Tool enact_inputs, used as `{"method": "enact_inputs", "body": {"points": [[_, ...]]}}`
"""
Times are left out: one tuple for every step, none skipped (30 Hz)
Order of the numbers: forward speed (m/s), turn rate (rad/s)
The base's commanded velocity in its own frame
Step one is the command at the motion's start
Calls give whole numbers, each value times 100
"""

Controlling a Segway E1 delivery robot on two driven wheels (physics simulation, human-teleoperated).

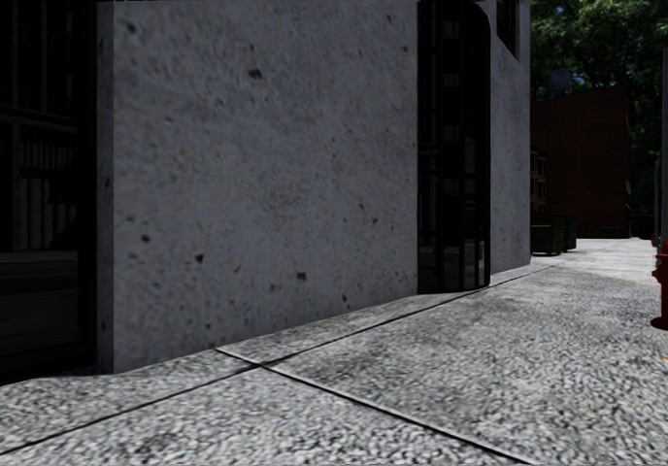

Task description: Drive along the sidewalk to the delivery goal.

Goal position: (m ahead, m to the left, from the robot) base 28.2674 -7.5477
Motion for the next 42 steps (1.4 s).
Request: {"method": "enact_inputs", "body": {"points": [[125, -49], [125, -49], [125, -49], [126, -49], [126, -49], [126, -49], [126, -49], [126, -49], [126, -49], [200, -49], [200, -49], [200, -49], [200, -49], [200, -49], [200, -49], [200, -49], [200, -49], [200, -49], [200, -49], [200, -49], [200, -49], [200, -49], [200, -49], [200, -49], [200, -49], [200, -49], [200, -49], [200, -49], [200, -49], [200, -49], [200, -49], [200, -49], [200, -49], [200, -49], [200, -49], [200, -50], [200, -51], [200, -51], [200, -51], [200, -52], [200, -52], [200, -52]]}}
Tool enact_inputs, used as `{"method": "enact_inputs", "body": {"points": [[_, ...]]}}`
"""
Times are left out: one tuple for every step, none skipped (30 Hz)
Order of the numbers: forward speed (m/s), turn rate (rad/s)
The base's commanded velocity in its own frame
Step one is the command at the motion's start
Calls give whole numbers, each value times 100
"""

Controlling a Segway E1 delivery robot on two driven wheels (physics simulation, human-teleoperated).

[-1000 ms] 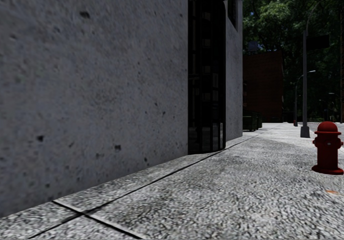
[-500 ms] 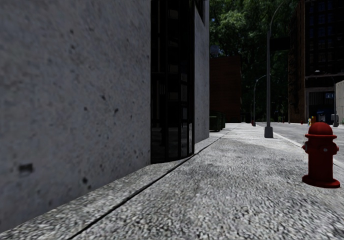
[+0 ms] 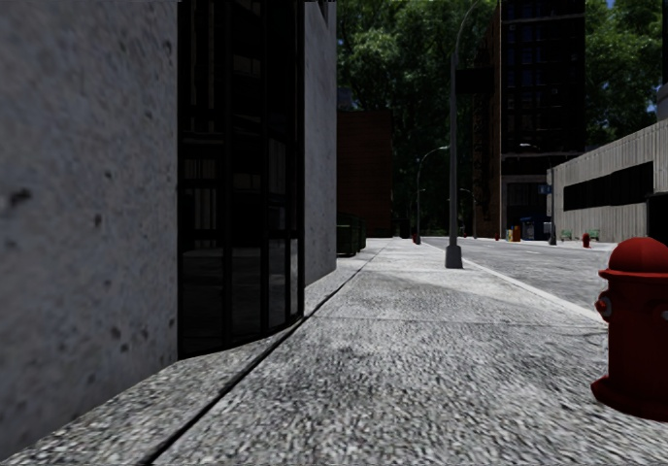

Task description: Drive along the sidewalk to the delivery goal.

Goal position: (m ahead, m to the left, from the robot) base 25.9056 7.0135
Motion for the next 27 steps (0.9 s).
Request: {"method": "enact_inputs", "body": {"points": [[200, -52], [200, -52], [200, -52], [200, -52], [200, -52], [200, -52], [200, -52], [200, -52], [200, -52], [200, -52], [200, -38], [200, 0], [200, 0], [200, 0], [200, 0], [200, 0], [200, 0], [200, 0], [200, 0], [200, 0], [200, 0], [200, 0], [200, 0], [200, 0], [200, 0], [200, 0], [200, 0]]}}
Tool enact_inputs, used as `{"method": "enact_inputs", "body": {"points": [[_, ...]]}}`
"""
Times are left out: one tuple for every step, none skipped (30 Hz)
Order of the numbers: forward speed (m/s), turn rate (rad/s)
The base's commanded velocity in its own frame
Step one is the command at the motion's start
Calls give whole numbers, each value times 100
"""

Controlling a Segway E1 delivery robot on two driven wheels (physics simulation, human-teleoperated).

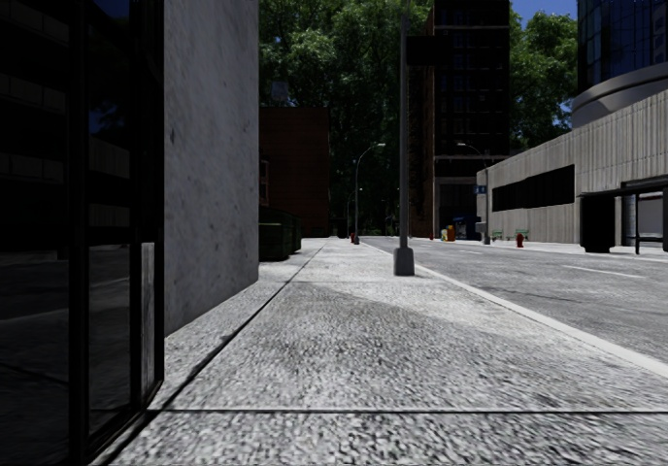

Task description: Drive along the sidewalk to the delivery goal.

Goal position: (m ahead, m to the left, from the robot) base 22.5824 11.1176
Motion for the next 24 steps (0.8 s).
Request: {"method": "enact_inputs", "body": {"points": [[200, 0], [200, 0], [200, 0], [200, 0], [200, 0], [200, 0], [200, 0], [200, 0], [200, 0], [200, 0], [200, 0], [200, 0], [200, 0], [200, 0], [200, 0], [200, 0], [200, 0], [200, 0], [200, 0], [200, 0], [200, 0], [200, 0], [200, 0], [200, 0]]}}
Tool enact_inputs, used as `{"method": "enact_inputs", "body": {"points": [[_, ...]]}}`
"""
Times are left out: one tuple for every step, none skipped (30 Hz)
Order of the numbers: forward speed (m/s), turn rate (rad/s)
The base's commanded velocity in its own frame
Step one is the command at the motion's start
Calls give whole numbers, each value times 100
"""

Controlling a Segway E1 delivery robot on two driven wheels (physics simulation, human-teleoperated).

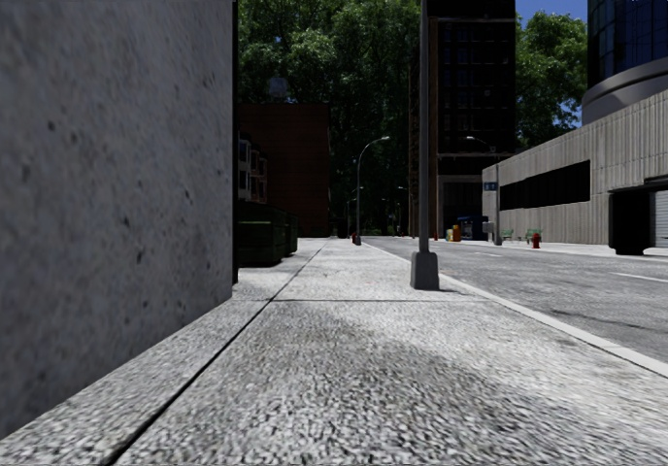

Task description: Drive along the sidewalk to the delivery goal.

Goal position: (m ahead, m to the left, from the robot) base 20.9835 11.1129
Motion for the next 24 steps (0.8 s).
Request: {"method": "enact_inputs", "body": {"points": [[200, 0], [200, 0], [200, 0], [200, 0], [200, 0], [200, 0], [200, 0], [200, 0], [200, 0], [200, 0], [200, 0], [200, 0], [200, 0], [200, 0], [200, 0], [200, 0], [200, 0], [200, 0], [200, 0], [200, 0], [200, 0], [200, 0], [200, 0], [200, 0]]}}
